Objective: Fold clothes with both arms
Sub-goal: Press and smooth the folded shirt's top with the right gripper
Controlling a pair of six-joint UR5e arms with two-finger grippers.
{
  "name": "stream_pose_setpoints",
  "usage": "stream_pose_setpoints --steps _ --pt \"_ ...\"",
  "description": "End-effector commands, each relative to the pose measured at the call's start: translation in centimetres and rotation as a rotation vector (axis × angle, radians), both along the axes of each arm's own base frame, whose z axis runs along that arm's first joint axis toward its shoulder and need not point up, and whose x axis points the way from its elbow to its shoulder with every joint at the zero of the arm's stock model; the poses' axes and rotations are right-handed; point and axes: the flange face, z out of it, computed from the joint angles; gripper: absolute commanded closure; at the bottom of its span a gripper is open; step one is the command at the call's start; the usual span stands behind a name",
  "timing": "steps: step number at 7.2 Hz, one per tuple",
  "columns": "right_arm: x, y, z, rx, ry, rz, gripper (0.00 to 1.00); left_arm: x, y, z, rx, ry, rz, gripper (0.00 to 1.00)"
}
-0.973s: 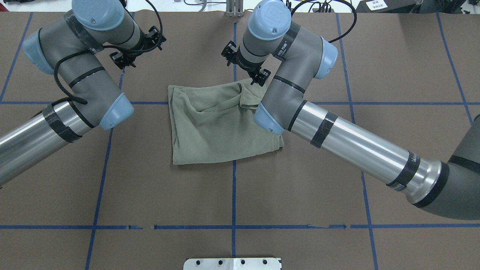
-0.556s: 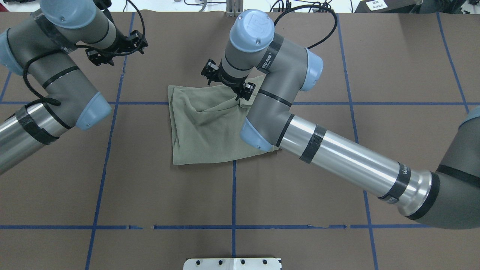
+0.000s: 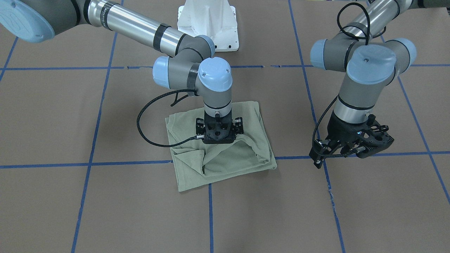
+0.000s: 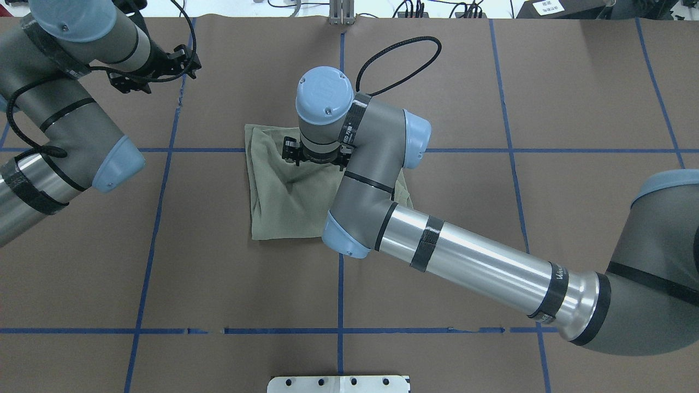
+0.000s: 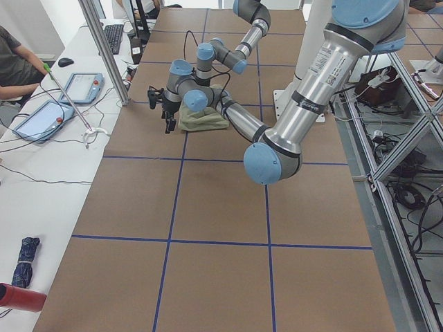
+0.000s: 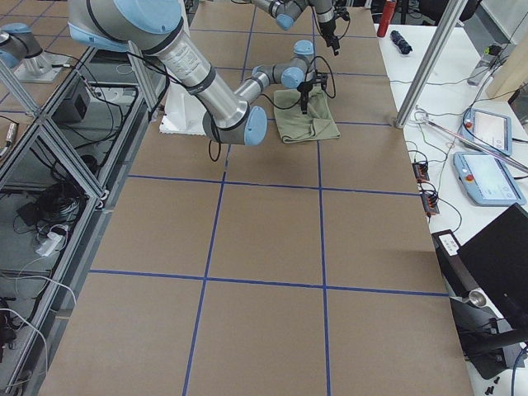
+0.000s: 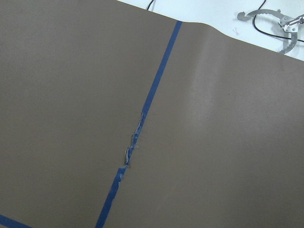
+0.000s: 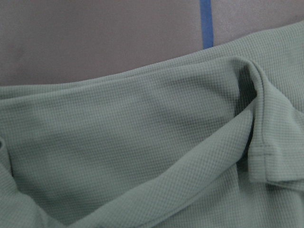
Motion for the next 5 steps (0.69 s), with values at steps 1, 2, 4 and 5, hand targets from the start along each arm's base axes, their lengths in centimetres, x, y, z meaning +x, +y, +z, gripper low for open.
stream_pose_setpoints --steps 1,2,4,5 --pt "-0.3 -1.7 1.7 0.02 0.047 -0.017 0.0 -0.1 0.1 -0.2 0.002 0.005 -0.001 0.0" --pt "-0.2 -2.6 2.5 0.017 0.061 -0.011 0.0 -0.1 0.3 -0.4 -0.002 0.014 0.006 0.0" --pt "1.3 -5.1 4.2 0.022 0.094 -0.004 0.0 -0.3 0.8 -1.6 0.012 0.032 0.009 0.0" --pt "3.1 -7.2 4.6 0.031 0.103 0.008 0.0 0.0 1.1 -1.7 -0.01 0.053 0.012 0.0"
